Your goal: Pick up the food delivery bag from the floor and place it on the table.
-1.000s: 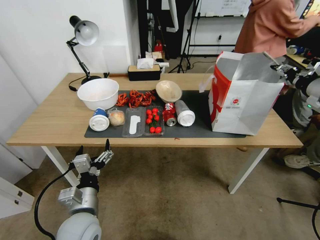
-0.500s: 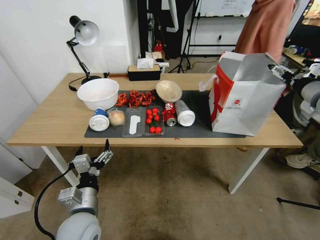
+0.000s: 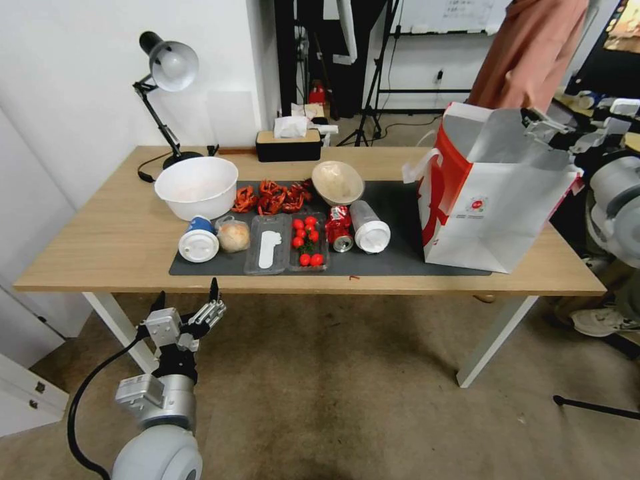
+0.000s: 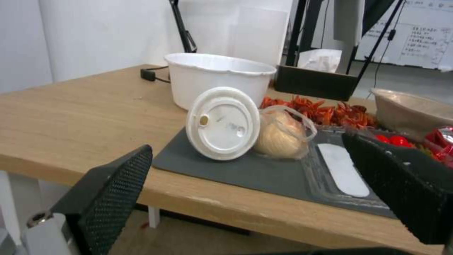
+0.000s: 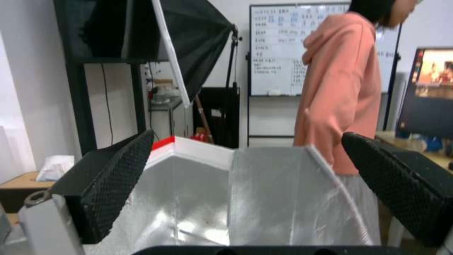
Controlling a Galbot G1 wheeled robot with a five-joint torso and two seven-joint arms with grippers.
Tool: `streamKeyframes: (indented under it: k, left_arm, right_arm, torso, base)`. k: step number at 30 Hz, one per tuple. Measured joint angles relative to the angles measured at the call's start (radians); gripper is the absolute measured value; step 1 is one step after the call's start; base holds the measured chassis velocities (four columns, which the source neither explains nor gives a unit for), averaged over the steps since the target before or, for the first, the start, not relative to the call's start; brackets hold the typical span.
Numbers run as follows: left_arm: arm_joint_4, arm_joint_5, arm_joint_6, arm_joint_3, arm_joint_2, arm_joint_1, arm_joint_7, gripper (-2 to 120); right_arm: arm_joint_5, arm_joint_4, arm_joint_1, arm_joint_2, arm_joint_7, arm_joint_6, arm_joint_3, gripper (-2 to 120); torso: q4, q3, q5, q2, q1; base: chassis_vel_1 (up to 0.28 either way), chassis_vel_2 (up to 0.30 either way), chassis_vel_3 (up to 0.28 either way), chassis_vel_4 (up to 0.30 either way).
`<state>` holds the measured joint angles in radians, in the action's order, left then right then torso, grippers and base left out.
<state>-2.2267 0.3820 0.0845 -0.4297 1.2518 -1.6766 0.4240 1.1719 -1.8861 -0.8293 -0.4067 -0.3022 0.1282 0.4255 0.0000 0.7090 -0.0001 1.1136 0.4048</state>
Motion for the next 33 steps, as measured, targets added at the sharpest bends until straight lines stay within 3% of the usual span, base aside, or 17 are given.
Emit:
streamKeyframes:
  k: [5,7,15,17,19,21,33]
  left_arm:
    - [-0.007,-0.002,0.003,0.000,0.003,-0.006,0.000,100]
    - [-0.015,-0.003,0.005,-0.002,0.008,-0.010,0.000,100]
    - [-0.028,-0.015,0.014,-0.008,0.014,-0.020,-0.005,100]
    - [-0.032,-0.025,0.022,-0.016,0.017,-0.025,-0.017,100]
    - [-0.032,-0.027,0.023,-0.017,0.017,-0.025,-0.018,100]
    - [-0.032,-0.038,0.032,-0.019,0.022,-0.031,-0.032,100]
    - [-0.024,-0.065,0.056,-0.018,0.030,-0.037,-0.079,100]
  right_arm:
    - [-0.003,-0.031,-0.074,0.020,0.042,-0.024,0.061,100]
    - [-0.018,-0.067,-0.133,0.038,0.092,-0.090,0.101,100]
    - [-0.053,-0.183,-0.212,0.036,0.104,-0.184,0.142,100]
    - [-0.129,-0.268,-0.283,0.002,0.058,-0.208,0.152,100]
    - [-0.139,-0.279,-0.292,-0.003,0.051,-0.211,0.152,100]
    - [-0.256,-0.385,-0.381,-0.079,-0.034,-0.225,0.129,100]
    - [-0.563,-0.526,-0.645,-0.264,-0.181,-0.250,0.111,100]
  torso:
    - [-0.0003,0.000,0.0002,0.000,0.000]
    - [-0.0002,0.000,0.0001,0.000,0.000]
    - [0.0001,0.000,-0.0003,0.000,0.000]
    - [0.0000,0.000,-0.0004,0.000,0.000]
    - [0.0000,0.000,-0.0002,0.000,0.000]
    - [0.0000,0.000,0.0002,0.000,0.000]
    - [-0.0001,0.000,-0.0003,0.000,0.000]
  base:
    - [0.000,0.000,0.000,0.000]
    - [0.000,0.000,0.000,0.000]
    - [0.000,0.000,0.000,0.000]
    - [0.000,0.000,0.000,0.000]
    - [0.000,0.000,0.000,0.000]
    - [0.000,0.000,0.000,0.000]
    - [0.000,0.000,0.000,0.000]
